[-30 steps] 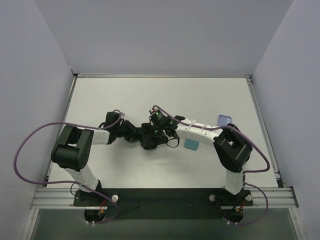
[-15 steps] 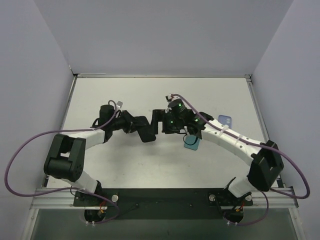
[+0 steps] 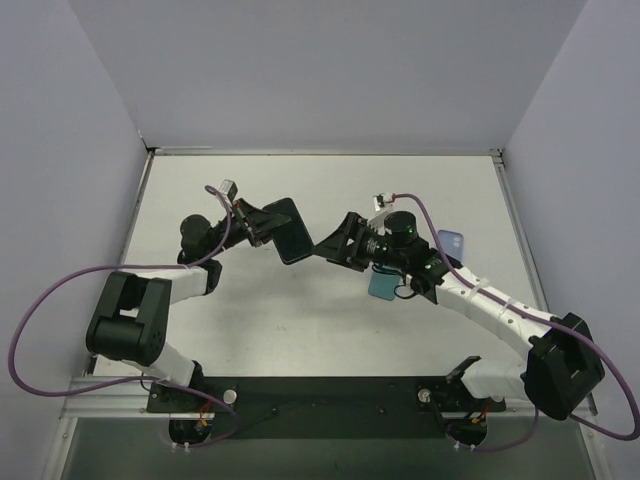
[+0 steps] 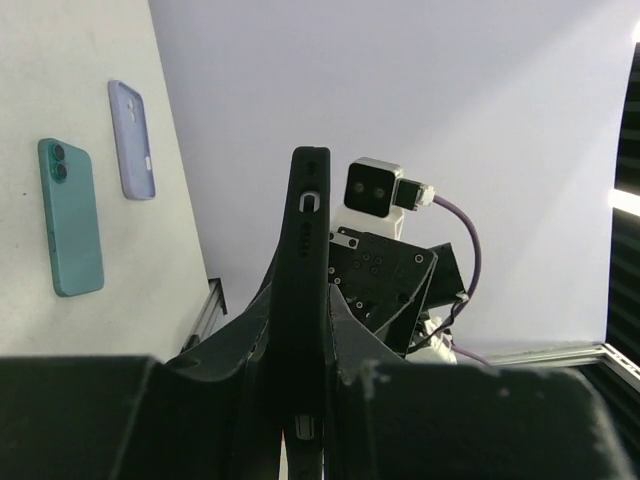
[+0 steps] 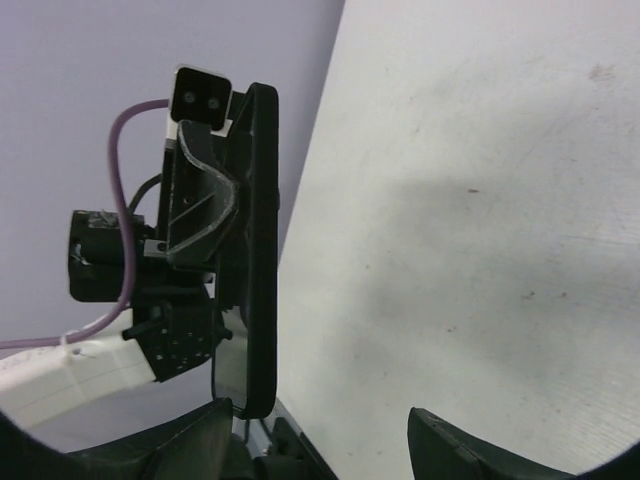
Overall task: Take the phone out of the phone case
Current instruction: Adjust the phone, then remove the phone case from the phone.
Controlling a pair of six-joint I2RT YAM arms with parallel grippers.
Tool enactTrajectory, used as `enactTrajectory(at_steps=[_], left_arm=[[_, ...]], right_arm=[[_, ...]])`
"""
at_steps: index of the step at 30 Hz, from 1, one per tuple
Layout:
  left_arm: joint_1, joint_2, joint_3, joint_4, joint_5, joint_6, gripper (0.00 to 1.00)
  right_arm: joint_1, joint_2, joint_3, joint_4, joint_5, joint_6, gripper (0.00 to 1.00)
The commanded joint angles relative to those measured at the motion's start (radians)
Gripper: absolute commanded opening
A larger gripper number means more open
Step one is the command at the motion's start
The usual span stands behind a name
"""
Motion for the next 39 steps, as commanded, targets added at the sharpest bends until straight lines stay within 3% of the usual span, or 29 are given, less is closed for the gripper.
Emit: enactTrajectory(at_steps=[1,6,13,15,21,25,27,30,35,39], left_arm=[[0.004,-0.034,0.014,0.16,0.005,-0.066,0.0],[0.005,-0.067,0.025,0.102,-0.001,-0.043,0.0],[0.004,-0.098,0.02,0.079,-0.007,-0.034,0.0],[0.004,-0.101,0.019,0.079,-0.01,-0.032,0.0],[0.004,-0.117,0.013,0.071,-0.02,-0.032,0.0],[0.004,-0.126,0.013,0.056,-0.039,-0.026,0.0],[0.005,-0.136,0.013,0.033,-0.056,-0.017,0.0],[0.005,-0.159,0.019,-0.017,-0.075,0.009,0.0],[0.006,-0.183,0.031,-0.074,-0.084,0.034,0.0],[0.008,-0.195,0.031,-0.09,-0.087,0.041,0.0]], right_arm=[[0.001,-0.035,-0.059,0.294,-0.045,0.137,0.63],[0.004,-0.001,-0.08,0.4,-0.063,0.226,0.53],[0.004,0.063,-0.103,0.584,-0.08,0.331,0.23],[0.006,0.074,-0.102,0.599,-0.083,0.34,0.21],[0.012,0.094,-0.122,0.693,-0.069,0.393,0.03],[0.018,0.109,-0.137,0.773,-0.071,0.458,0.02],[0.027,0.105,-0.139,0.765,-0.063,0.458,0.11],[0.037,0.082,-0.143,0.715,-0.037,0.437,0.17],[0.038,0.066,-0.143,0.681,-0.018,0.409,0.11],[0.038,0.077,-0.154,0.719,-0.009,0.432,0.0]])
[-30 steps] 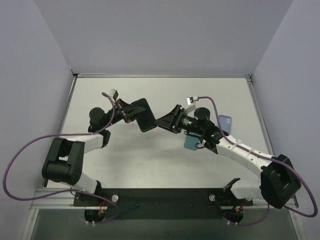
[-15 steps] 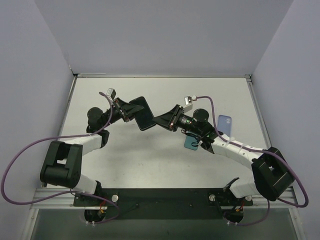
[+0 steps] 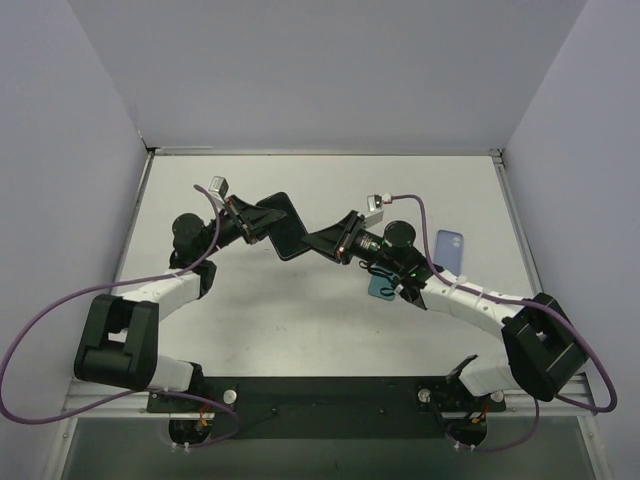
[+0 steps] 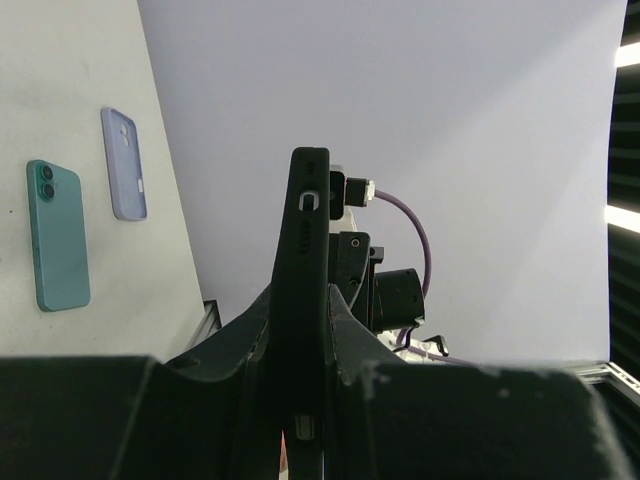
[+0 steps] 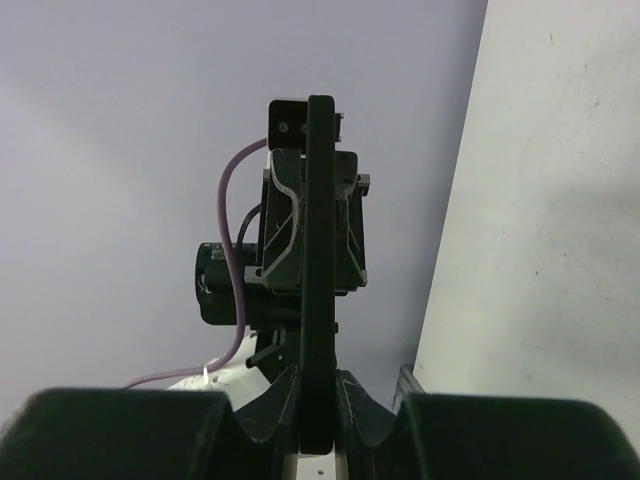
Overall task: Take the phone out of the phone case
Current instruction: Remove the phone case from the phone.
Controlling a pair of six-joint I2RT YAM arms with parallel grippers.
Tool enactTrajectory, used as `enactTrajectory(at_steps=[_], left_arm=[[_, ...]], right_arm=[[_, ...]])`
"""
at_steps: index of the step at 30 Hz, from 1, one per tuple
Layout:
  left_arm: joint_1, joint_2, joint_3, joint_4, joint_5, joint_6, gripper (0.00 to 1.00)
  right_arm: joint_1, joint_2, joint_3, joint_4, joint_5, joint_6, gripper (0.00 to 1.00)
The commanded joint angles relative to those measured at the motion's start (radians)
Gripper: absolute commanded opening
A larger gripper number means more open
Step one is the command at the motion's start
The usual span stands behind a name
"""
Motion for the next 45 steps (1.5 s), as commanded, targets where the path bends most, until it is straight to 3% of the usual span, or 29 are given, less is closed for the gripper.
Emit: enactTrajectory(at_steps=[1,5,9,12,31,45], left_arm=[[0.0,-0.052,0.032,0.03,-0.029,0.029,0.0],[-0.001,-0.056,0.029,0.041,-0.038,0.026,0.0],[-0.003,-0.069,0.024,0.18,-0.083,-0.074,0.0],[-0.006,-0.095,0.052,0.236,-0.113,-0.098,0.0],[-0.021,-0.222,0.147,0.207,-0.247,-0.129,0.0],[-0.021,-0.256,0.179,0.285,-0.368,-0.233,0.0]], right_arm=[[0.006,-0.022,-0.023,0.1,0.024,0.022,0.0],[0.0,0.01,-0.064,0.262,0.045,0.17,0.0],[0.0,0.129,-0.086,0.599,0.1,0.418,0.0],[0.01,0.223,-0.074,0.752,0.166,0.57,0.0],[0.101,0.335,0.095,0.752,0.263,0.685,0.0],[0.138,0.413,0.251,0.754,0.313,0.758,0.0]])
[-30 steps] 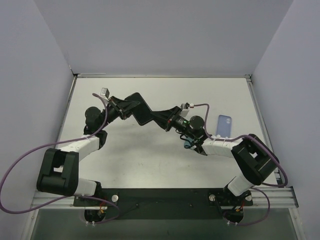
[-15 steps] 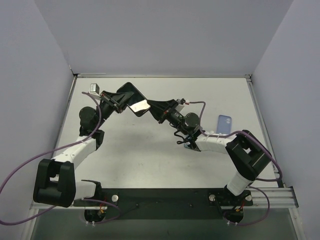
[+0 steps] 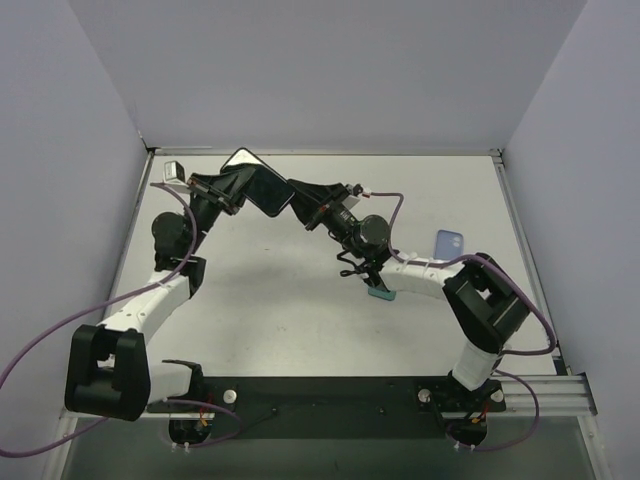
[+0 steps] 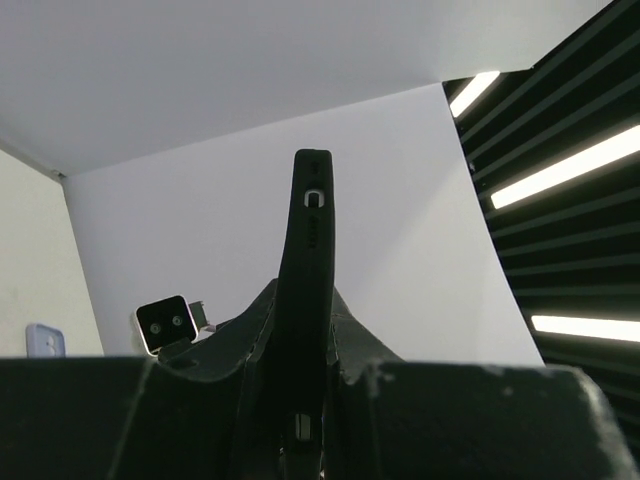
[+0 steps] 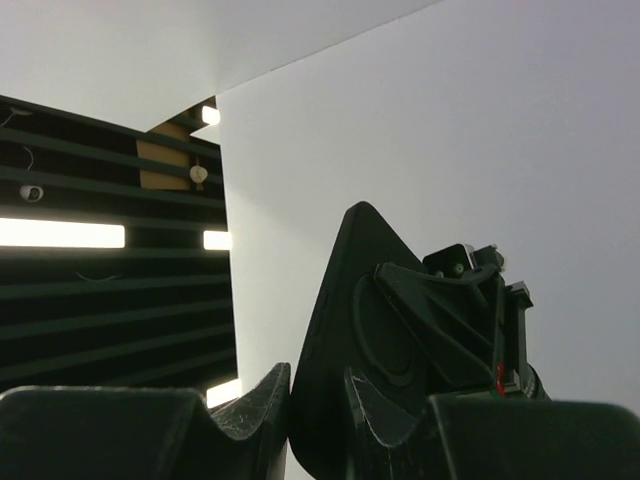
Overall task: Take the phone out of the phone case
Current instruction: Remove the phone case from the phone.
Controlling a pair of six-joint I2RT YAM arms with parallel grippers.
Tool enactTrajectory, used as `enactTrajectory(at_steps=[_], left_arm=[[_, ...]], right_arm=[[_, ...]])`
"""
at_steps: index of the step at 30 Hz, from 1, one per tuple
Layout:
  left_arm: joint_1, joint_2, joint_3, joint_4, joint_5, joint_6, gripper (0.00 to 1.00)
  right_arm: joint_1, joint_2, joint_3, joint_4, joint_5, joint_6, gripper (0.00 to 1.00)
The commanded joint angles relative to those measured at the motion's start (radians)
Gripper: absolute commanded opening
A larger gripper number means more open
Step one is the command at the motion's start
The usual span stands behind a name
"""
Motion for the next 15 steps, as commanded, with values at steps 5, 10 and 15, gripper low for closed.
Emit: enactTrajectory(at_steps=[5,10,15], left_arm=[[-0.043,-0.102,0.115,0.319,-0.035,-0.218,0.0],[-0.042,-0.09,0.138,0.346,-0.063,-0.245,0.0],[-0.043,-0.085,0.156,0.351,-0.086,-0.27,0.0]], right_arm=[[0.059,0.079,0.103,0.21,0.025,0.125,0.0],[0.067,0.099,0.138,0.21,0.026,0.119,0.0],[0.076,0.119,0.158,0.21,0.042,0.122,0.0]])
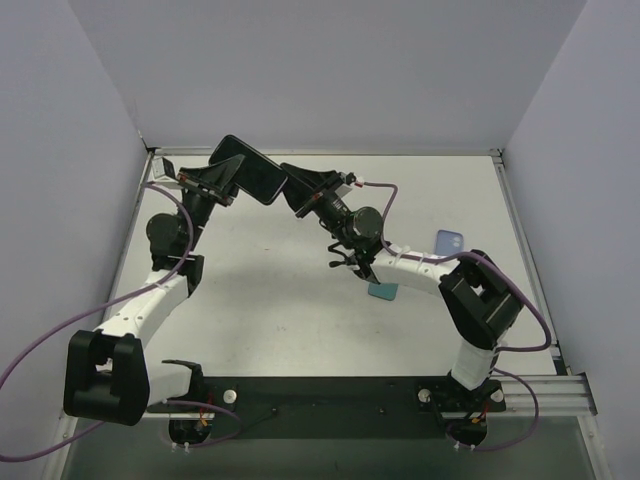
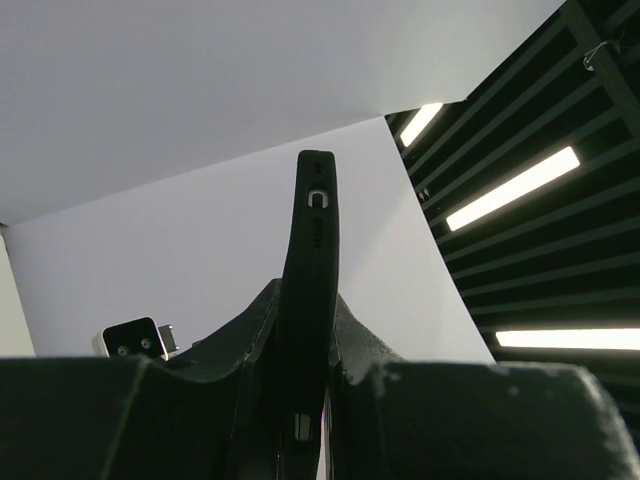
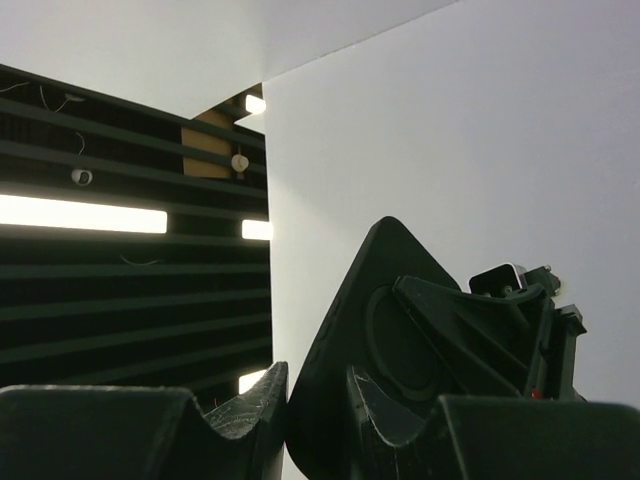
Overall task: Take the phone out of the phone case
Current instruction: Remove the phone case from the phone.
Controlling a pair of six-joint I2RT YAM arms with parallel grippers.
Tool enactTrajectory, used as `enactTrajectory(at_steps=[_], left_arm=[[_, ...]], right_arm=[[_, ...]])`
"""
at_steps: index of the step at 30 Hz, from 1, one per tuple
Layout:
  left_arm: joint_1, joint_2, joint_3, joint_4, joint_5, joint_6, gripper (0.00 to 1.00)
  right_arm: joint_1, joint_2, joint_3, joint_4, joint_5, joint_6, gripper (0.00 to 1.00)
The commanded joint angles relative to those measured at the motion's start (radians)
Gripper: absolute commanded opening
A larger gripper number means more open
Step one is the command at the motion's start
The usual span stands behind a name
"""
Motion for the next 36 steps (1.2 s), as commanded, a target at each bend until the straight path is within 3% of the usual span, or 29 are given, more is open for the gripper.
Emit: enactTrajectory(at_steps=[1,36], left_arm=[[-0.043,-0.055,0.136,0.303,0.021,-0.221,0.0],[-0.069,-0.01,0.203,0.467,-0.142,-0.392,0.0]], right_arm=[[0.05,0.071,0.021,0.206,-0.008,0.111,0.0],[0.093,0.186,0.138,0.207,0.012,0.096,0.0]])
